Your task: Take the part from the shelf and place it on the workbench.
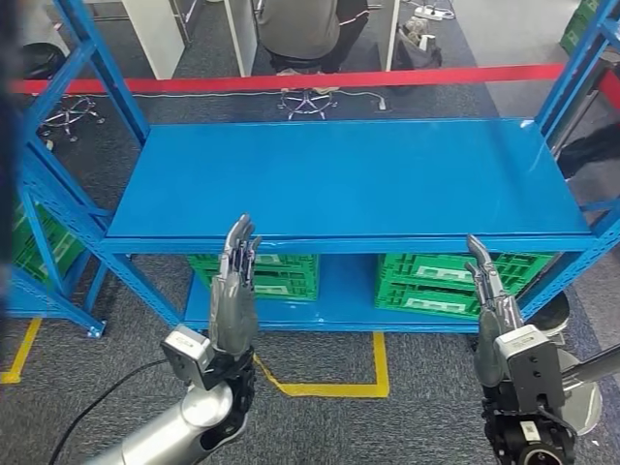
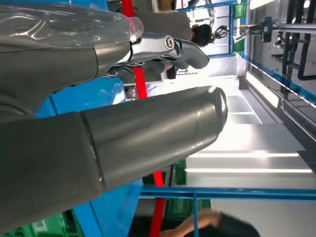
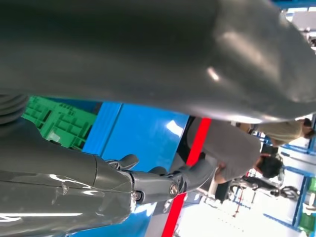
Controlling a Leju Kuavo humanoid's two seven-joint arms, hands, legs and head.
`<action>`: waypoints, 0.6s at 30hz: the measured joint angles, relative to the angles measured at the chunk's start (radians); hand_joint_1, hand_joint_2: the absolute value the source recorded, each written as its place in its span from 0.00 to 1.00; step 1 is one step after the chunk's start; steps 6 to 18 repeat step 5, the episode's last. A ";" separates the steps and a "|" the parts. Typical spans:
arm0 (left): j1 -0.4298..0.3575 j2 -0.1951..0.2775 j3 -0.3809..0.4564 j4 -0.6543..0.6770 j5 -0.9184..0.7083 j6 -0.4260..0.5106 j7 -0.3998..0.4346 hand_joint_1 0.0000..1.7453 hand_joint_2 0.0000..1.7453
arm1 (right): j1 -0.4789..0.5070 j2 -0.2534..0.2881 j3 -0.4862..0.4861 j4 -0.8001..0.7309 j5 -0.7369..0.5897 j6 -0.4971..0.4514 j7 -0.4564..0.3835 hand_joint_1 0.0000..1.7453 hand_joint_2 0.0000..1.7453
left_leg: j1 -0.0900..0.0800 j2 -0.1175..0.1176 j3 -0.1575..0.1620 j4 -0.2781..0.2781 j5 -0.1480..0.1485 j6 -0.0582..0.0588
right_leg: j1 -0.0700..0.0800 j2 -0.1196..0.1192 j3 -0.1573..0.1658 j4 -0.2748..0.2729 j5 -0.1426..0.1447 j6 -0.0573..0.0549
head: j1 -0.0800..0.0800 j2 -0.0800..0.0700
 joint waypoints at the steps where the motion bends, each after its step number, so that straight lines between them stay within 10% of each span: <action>1: 0.000 0.001 0.000 0.000 0.000 0.001 0.000 0.00 0.00 | -0.001 0.001 0.000 0.000 0.000 0.000 0.000 0.00 0.00 | -0.002 0.016 -0.007 0.012 -0.007 -0.005 | 0.000 -0.012 0.003 -0.003 0.002 -0.007 | -0.004 0.000; 5: -0.002 0.003 0.000 0.000 0.000 0.001 0.000 0.00 0.00 | -0.002 0.002 -0.001 0.000 0.000 0.001 0.000 0.00 0.00 | -0.004 0.116 -0.108 0.211 -0.104 -0.021 | 0.003 -0.058 0.006 -0.008 0.002 -0.022 | -0.019 0.000; 18: -0.002 0.003 0.000 0.000 0.000 0.001 0.000 0.00 0.00 | -0.002 0.002 -0.001 0.000 0.000 0.001 0.000 0.00 0.00 | -0.004 0.116 -0.108 0.211 -0.104 -0.021 | 0.003 -0.058 0.006 -0.008 0.002 -0.022 | -0.019 0.000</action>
